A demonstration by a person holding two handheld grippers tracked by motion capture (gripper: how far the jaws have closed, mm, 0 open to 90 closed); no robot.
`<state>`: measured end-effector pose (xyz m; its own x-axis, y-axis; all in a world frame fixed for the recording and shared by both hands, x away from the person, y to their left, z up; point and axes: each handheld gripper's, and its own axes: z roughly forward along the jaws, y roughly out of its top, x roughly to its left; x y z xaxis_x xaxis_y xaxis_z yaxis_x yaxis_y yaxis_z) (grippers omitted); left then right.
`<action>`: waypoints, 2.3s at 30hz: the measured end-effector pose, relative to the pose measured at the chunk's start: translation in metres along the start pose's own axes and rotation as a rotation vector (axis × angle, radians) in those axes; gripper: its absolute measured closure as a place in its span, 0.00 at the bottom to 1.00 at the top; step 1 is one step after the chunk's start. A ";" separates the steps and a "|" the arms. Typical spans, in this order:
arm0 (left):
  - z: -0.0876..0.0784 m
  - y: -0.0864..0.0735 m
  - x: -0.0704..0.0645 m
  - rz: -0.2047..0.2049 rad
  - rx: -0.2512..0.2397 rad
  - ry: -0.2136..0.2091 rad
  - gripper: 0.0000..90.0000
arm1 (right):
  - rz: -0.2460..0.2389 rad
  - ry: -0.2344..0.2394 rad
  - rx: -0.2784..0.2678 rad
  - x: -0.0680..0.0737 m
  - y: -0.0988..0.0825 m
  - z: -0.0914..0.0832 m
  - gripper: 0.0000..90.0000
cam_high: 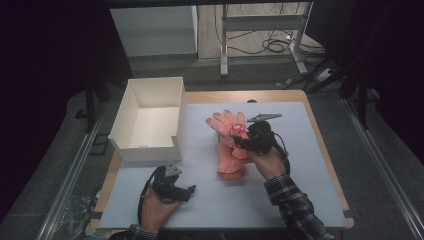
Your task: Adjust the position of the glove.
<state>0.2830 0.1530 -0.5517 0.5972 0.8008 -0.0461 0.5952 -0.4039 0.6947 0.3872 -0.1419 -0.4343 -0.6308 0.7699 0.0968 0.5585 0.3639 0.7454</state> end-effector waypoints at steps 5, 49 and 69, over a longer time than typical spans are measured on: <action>0.000 0.000 0.000 0.000 0.001 0.000 0.02 | 0.015 -0.004 -0.003 0.008 -0.003 0.009 0.65; 0.000 0.000 0.000 -0.002 -0.002 0.001 0.02 | -0.052 0.071 0.096 -0.024 -0.059 -0.049 0.34; 0.000 0.000 0.000 0.001 0.001 0.001 0.02 | -0.189 0.208 0.190 -0.019 -0.073 -0.025 0.29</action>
<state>0.2831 0.1530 -0.5517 0.5972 0.8008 -0.0451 0.5952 -0.4048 0.6941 0.3446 -0.1959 -0.4739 -0.8180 0.5635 0.1155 0.4995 0.5962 0.6285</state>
